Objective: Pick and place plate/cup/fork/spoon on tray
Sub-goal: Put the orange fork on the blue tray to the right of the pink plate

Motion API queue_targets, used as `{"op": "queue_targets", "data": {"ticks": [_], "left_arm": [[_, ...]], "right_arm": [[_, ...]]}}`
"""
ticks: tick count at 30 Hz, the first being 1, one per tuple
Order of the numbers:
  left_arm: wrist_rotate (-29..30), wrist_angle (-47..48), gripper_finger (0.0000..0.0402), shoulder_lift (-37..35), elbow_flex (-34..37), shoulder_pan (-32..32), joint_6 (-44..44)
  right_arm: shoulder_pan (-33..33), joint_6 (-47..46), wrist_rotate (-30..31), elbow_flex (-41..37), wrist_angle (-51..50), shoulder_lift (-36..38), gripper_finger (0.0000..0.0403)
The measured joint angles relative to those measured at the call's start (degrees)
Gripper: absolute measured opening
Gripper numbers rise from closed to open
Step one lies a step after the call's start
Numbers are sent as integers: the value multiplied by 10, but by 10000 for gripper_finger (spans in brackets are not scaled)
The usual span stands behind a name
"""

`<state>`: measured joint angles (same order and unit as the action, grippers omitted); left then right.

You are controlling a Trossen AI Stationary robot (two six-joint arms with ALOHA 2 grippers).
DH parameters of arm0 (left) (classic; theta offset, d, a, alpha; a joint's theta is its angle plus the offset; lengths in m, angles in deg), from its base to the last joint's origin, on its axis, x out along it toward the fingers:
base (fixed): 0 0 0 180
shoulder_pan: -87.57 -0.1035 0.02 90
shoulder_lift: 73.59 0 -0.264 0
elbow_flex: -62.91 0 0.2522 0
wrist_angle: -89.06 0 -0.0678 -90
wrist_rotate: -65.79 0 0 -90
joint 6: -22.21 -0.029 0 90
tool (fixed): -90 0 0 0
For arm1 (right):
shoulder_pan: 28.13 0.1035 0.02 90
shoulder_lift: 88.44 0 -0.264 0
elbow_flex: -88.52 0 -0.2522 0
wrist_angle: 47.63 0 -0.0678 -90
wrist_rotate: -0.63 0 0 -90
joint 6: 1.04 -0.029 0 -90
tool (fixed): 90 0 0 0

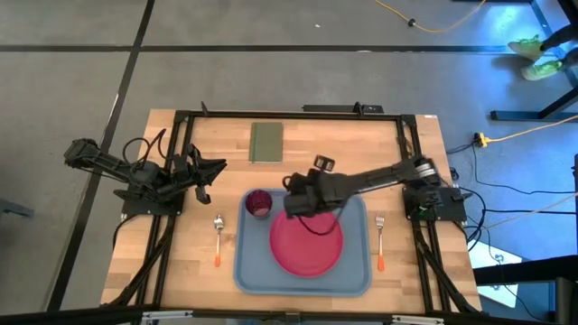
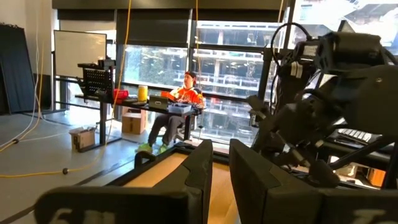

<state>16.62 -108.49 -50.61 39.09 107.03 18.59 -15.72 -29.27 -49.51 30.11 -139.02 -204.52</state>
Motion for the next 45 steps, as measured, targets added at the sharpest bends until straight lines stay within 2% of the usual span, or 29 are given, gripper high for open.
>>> {"op": "queue_targets", "data": {"ticks": [3,8,11,17,23,26,30,34,38,45], "left_arm": [[0,0,47,0,0,0,0],[0,0,47,0,0,0,0],[0,0,47,0,0,0,0],[0,0,47,0,0,0,0],[0,0,47,0,0,0,0],[0,0,47,0,0,0,0],[0,0,47,0,0,0,0],[0,0,47,0,0,0,0],[0,0,47,0,0,0,0],[0,0,47,0,0,0,0]], "right_arm": [[3,4,-8,-106,83,70,88],[-3,-2,-80,-325,242,223,75],[0,-41,-116,-446,323,326,74],[36,-222,-158,-613,352,503,74],[84,-464,-240,-724,355,588,74],[114,-576,-266,-752,350,597,74],[164,-675,-275,-735,302,596,74],[223,-755,-220,-668,199,589,79],[279,-840,-217,-628,151,542,92],[333,-965,-246,-628,190,435,123]]}}
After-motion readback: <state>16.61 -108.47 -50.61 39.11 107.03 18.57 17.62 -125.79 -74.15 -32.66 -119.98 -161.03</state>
